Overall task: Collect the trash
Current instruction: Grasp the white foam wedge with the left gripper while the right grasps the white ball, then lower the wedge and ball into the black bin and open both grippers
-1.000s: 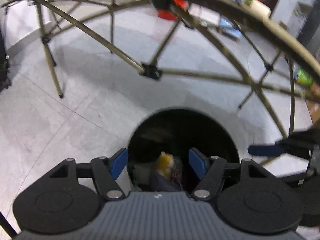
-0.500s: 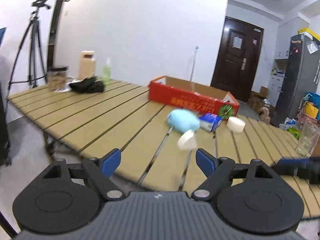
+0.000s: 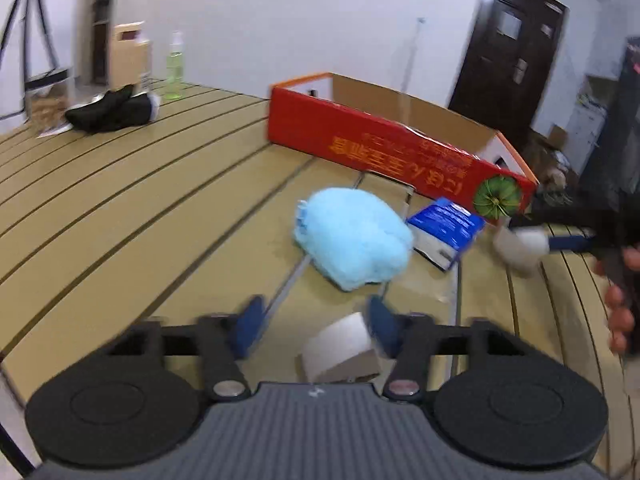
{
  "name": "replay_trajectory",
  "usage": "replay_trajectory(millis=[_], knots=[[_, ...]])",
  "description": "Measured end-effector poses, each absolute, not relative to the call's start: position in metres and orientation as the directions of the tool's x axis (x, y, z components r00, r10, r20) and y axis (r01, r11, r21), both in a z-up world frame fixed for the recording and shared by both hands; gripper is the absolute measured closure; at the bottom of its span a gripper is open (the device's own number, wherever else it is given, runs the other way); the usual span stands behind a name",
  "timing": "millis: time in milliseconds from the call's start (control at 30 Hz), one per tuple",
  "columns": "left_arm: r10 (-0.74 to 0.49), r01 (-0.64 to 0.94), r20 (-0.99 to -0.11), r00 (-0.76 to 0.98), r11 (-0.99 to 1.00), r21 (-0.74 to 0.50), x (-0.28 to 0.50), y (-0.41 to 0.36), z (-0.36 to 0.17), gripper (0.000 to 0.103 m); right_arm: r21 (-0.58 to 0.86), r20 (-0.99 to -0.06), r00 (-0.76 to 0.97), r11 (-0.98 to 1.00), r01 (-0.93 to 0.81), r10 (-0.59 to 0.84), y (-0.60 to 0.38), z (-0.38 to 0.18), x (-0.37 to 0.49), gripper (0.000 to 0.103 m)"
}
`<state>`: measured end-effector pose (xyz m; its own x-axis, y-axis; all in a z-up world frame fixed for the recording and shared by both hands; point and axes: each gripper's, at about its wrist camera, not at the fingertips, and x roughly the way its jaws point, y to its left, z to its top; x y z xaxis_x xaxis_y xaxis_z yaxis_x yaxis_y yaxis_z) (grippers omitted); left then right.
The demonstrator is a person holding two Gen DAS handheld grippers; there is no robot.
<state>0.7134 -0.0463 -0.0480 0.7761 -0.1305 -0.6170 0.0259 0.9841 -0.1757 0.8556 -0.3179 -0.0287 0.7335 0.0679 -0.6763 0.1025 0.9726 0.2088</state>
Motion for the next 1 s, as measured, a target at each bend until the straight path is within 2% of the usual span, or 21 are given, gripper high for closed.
replay_trajectory(millis=[67,133,233,333,467,633,767,867,1000], knots=[[-0.187,0.084,-0.606,0.773,0.977,-0.195,0.713,-0.048,-0.049,0.083,0.263,-0.673,0.731,0.961,0.09,0.116,-0.32,-0.036,0.858,0.054],[-0.178,0.083,-0.593,0.786,0.979,-0.184,0.71,-0.052,-0.049,0.085,0.264,-0.672,0.731,0.961,0.083,0.121,-0.318,-0.037,0.858,0.064],[-0.18,0.074,-0.581,0.794,0.977,-0.202,0.709,-0.051,-0.046,0.088,0.232,-0.675,0.73,0.97,0.069,0.11,-0.312,-0.034,0.857,0.072],[-0.188,0.072,-0.568,0.801,0.973,-0.22,0.701,-0.043,-0.032,0.089,0.188,-0.665,0.741,0.981,0.046,0.093,-0.31,-0.018,0.837,0.073],[-0.195,0.107,-0.527,0.827,0.975,-0.192,0.656,-0.031,0.002,0.089,0.19,-0.6,0.786,0.981,-0.045,0.152,-0.308,0.016,0.774,0.073],[-0.218,0.145,-0.485,0.847,0.972,-0.183,0.564,-0.005,0.024,0.088,0.141,-0.527,0.814,0.97,-0.198,0.243,-0.291,0.046,0.645,0.071],[-0.197,0.131,-0.508,0.838,0.978,-0.162,0.486,0.012,0.008,0.088,0.115,-0.479,0.82,0.948,-0.296,0.314,-0.273,0.047,0.536,0.07],[-0.206,0.113,-0.564,0.8,0.974,-0.196,0.436,0.022,-0.02,0.088,0.123,-0.509,0.767,0.915,-0.384,0.39,-0.254,0.025,0.467,0.069],[-0.215,0.07,-0.649,0.729,0.968,-0.242,0.395,0.03,-0.061,0.088,0.127,-0.613,0.67,0.889,-0.44,0.419,-0.224,-0.03,0.409,0.068]])
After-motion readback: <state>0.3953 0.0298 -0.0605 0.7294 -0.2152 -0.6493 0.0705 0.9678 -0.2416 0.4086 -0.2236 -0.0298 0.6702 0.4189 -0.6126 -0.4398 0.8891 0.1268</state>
